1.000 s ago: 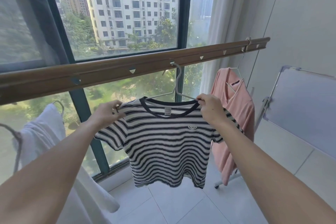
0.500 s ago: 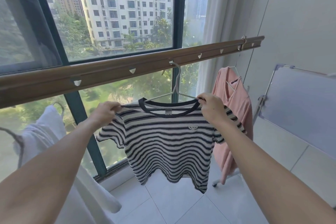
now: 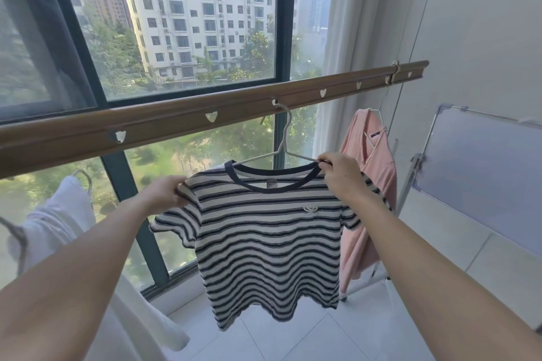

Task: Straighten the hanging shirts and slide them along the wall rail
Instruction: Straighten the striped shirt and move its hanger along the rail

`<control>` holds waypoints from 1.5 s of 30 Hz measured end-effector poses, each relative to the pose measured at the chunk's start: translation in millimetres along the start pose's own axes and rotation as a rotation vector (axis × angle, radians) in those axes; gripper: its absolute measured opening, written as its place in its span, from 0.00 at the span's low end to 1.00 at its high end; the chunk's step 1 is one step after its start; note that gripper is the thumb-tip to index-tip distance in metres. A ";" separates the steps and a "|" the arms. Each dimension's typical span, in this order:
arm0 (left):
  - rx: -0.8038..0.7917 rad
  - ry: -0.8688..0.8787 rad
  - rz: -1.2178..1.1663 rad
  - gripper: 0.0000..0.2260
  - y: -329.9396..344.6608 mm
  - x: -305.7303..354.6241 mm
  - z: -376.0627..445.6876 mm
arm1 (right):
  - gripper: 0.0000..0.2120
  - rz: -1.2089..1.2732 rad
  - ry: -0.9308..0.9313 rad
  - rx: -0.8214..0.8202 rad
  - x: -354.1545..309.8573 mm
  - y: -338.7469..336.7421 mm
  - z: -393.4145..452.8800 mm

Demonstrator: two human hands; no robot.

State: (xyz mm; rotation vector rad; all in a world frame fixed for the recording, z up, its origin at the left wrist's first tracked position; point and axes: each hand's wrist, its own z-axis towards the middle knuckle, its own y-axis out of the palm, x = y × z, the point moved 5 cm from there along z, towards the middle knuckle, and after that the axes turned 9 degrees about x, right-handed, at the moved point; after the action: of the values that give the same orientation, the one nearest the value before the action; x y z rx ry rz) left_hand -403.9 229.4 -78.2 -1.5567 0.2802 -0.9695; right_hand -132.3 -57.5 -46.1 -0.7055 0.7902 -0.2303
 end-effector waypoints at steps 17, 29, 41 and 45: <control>0.229 0.305 -0.073 0.14 -19.0 95.7 12.2 | 0.08 0.028 -0.024 -0.073 -9.4 1.5 -8.5; 0.410 0.516 -0.081 0.15 -24.8 123.6 5.9 | 0.09 0.017 -0.063 -0.094 -25.4 -5.7 -2.7; 0.818 0.958 0.002 0.07 -81.0 185.4 -55.7 | 0.10 0.386 0.010 -0.055 -116.4 24.4 25.4; 0.984 0.858 0.130 0.15 -117.3 211.3 -59.3 | 0.02 0.374 0.039 -0.037 -122.9 31.3 31.8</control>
State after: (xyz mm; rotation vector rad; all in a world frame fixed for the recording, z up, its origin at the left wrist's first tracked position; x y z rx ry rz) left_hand -354.3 76.8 112.1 -0.1821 0.4013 -1.3463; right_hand -196.7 35.8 19.0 -0.5763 0.9493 0.1092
